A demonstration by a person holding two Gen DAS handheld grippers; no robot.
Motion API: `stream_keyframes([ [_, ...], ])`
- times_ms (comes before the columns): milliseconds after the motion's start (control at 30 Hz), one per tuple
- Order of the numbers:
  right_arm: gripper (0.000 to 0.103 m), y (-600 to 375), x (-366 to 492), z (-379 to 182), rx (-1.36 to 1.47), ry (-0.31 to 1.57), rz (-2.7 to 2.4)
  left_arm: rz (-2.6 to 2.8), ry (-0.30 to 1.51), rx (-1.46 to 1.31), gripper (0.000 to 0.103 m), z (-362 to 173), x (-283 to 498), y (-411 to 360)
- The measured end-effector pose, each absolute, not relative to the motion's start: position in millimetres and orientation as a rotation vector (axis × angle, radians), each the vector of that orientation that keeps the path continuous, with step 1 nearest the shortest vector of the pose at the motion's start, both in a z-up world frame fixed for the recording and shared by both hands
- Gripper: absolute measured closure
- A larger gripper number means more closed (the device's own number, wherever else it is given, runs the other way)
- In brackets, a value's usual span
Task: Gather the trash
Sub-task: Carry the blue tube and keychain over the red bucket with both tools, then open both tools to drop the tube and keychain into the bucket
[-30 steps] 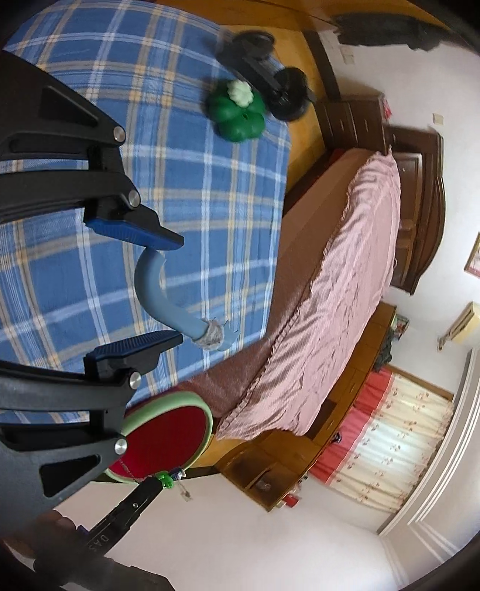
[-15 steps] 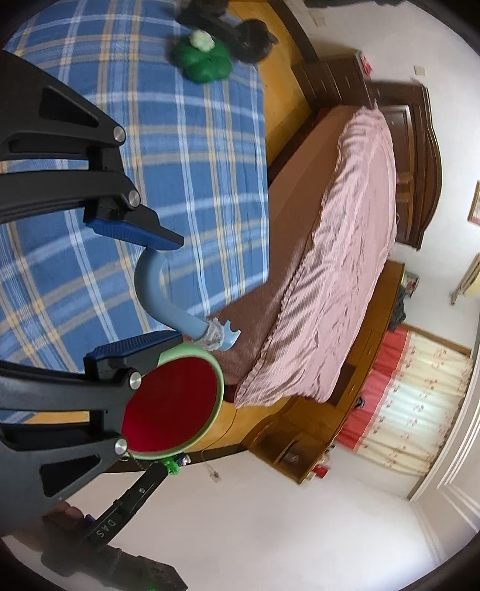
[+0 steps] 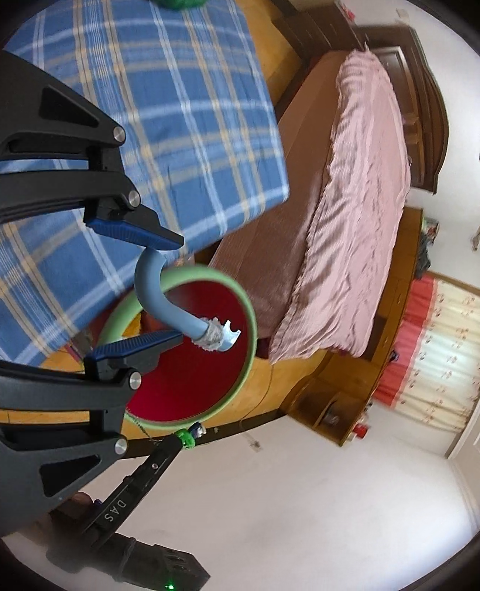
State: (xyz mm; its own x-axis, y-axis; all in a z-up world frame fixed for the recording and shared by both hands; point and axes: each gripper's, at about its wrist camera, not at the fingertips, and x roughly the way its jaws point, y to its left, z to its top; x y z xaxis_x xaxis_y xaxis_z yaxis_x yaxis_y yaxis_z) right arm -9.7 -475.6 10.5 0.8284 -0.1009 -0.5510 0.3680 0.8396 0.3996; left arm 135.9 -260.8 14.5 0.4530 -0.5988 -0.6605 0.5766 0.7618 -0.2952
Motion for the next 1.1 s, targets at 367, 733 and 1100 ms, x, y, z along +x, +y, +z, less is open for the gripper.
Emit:
stream_keyframes([
  [367, 0.079, -500, -6, -14, 0.559, 0.583, -0.294, -0.790, 0.869, 0.032, 0.058, -13, 140, -309],
  [733, 0.078, -503, -3, -19, 0.563, 0.593, -0.284, -0.757, 0.874, 0.052, 0.051, -16, 140, -312],
  [1100, 0.052, -475, -5, -6, 0.528, 0.585, -0.254, -0.668, 0.872, 0.011, 0.051, -8, 136, -271],
])
